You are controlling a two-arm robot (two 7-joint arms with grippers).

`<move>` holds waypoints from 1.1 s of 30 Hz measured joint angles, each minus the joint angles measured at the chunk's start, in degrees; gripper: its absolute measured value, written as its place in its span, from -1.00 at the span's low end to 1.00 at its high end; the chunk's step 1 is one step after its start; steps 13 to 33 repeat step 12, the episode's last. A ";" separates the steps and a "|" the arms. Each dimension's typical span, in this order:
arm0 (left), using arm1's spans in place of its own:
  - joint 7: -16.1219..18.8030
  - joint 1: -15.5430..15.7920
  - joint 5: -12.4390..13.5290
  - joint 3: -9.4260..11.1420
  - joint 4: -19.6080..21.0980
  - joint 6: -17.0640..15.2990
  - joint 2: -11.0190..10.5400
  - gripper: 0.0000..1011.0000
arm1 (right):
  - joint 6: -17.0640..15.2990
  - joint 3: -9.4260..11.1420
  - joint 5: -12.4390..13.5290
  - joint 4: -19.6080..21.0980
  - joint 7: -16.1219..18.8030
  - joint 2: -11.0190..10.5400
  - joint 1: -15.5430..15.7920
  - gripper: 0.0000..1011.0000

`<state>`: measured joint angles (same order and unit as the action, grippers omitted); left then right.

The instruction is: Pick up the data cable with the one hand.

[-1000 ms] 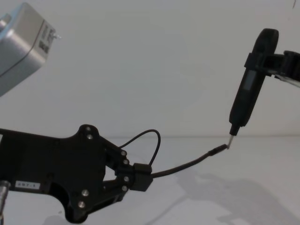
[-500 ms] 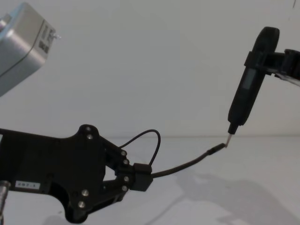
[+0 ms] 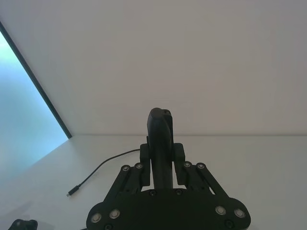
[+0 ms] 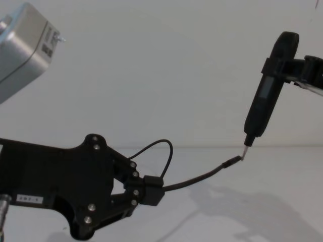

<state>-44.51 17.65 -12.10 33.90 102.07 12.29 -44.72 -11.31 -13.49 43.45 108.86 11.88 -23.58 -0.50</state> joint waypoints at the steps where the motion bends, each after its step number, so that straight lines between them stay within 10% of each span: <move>1: 0.00 0.00 0.00 0.00 0.00 0.00 0.00 -0.92 | 0.01 -0.02 0.02 -0.04 0.01 -0.02 -0.03 -0.44; 33: 0.00 0.00 0.00 0.00 0.00 0.00 0.00 -0.92 | 0.08 -0.11 0.15 -0.18 0.06 -0.07 -0.12 -0.44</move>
